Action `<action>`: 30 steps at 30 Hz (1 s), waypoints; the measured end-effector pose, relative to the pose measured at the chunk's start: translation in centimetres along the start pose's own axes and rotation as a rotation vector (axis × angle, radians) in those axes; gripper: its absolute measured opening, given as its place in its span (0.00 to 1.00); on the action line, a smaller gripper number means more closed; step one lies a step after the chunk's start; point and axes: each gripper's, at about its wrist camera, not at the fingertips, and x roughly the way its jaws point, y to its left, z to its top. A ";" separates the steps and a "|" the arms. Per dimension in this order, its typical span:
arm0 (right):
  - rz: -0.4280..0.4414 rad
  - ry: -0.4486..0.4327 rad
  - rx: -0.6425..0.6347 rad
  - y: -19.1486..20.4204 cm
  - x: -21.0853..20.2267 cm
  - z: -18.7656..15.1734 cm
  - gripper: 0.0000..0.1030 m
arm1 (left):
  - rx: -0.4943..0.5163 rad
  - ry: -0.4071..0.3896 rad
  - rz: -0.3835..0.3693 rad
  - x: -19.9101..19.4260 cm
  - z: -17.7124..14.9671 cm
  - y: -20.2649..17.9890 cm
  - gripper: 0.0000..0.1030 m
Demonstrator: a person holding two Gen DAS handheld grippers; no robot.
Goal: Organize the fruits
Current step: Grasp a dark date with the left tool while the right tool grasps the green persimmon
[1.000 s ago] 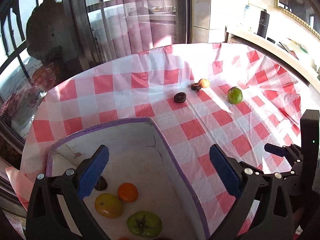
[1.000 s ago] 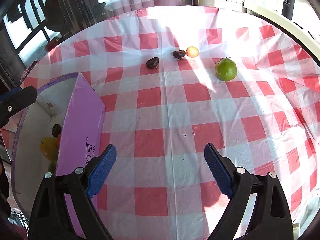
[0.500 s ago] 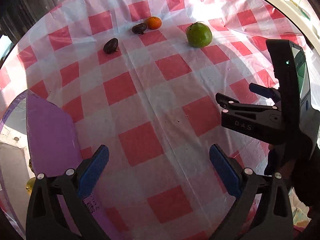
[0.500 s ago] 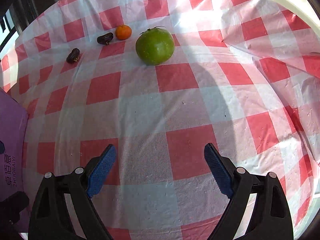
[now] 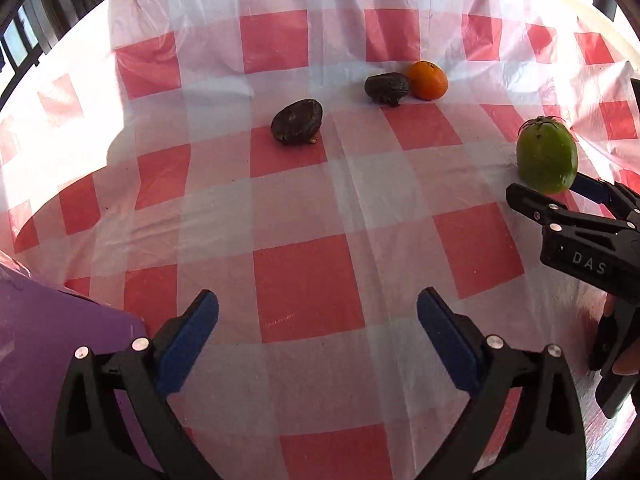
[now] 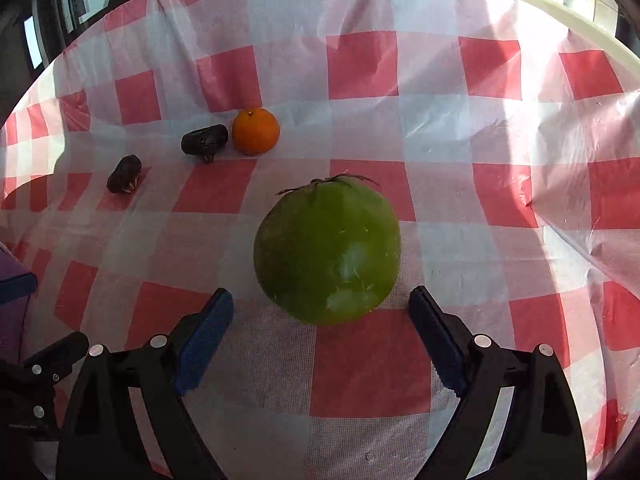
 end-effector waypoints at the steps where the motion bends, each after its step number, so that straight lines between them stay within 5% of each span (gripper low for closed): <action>1: 0.002 -0.003 -0.008 0.0 0.3 0.5 0.80 | -0.016 -0.003 0.003 0.5 0.6 0.3 0.96; 8: 0.000 -0.034 0.001 -0.4 0.9 1.8 0.59 | -0.130 -0.039 -0.029 3.7 4.8 1.9 0.85; 15: 0.011 -0.033 0.008 -0.8 0.9 2.0 0.59 | -0.116 -0.075 -0.028 5.7 9.8 1.6 0.68; 18: 0.023 -0.035 0.018 -1.2 0.7 1.8 0.59 | -0.103 -0.079 -0.034 5.9 11.1 1.2 0.38; 19: 0.021 -0.035 0.016 -1.2 0.5 1.8 0.59 | -0.092 -0.069 -0.046 5.9 11.3 0.9 0.38; 30: 0.011 -0.032 0.010 -1.1 0.3 1.8 0.59 | -0.134 -0.061 -0.117 -0.3 2.9 -3.8 0.38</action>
